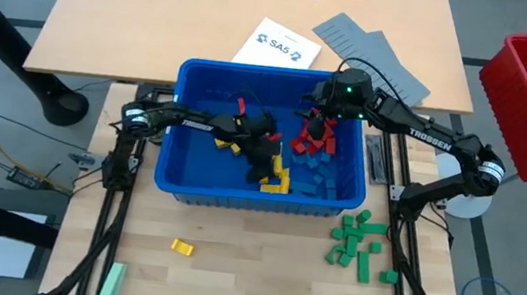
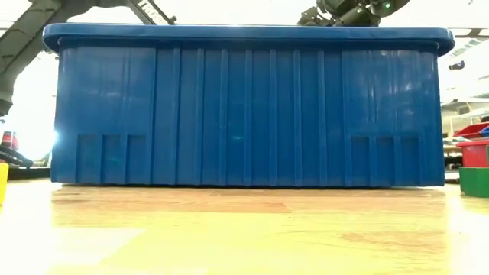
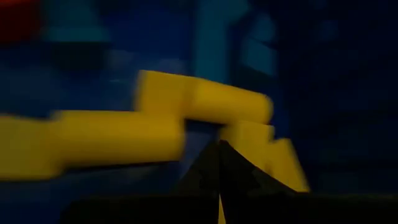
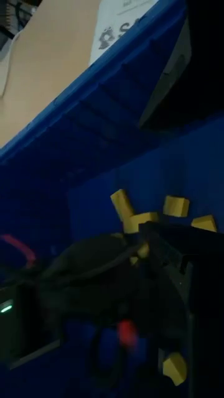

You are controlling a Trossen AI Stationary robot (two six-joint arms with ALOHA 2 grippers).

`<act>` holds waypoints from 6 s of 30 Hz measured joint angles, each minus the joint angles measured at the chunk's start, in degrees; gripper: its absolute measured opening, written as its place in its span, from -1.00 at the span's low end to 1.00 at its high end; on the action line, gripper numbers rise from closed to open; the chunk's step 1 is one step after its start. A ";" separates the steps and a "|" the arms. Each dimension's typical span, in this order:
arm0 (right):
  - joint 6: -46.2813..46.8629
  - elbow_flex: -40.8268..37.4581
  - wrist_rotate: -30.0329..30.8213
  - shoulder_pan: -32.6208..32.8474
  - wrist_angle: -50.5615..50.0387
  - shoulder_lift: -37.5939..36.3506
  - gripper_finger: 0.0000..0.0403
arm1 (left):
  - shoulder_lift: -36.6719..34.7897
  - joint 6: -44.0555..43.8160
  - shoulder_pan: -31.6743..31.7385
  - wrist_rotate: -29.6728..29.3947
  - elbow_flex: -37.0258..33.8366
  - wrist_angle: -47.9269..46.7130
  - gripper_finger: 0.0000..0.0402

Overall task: Sort blocks
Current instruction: Remove the yellow block from the blue bin

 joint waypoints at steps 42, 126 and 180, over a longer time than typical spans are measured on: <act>0.02 0.02 -0.27 -0.09 -0.49 0.04 0.18 | -12.22 -1.70 1.73 -46.90 16.74 -38.25 -0.98; -1.37 -0.01 -0.35 -0.09 1.27 0.01 0.18 | -42.00 -68.53 -43.12 -42.07 12.40 -56.60 -0.34; -2.02 0.00 -0.11 -0.09 2.95 0.04 0.18 | -45.03 -108.95 -67.26 -56.41 -6.91 -64.69 0.11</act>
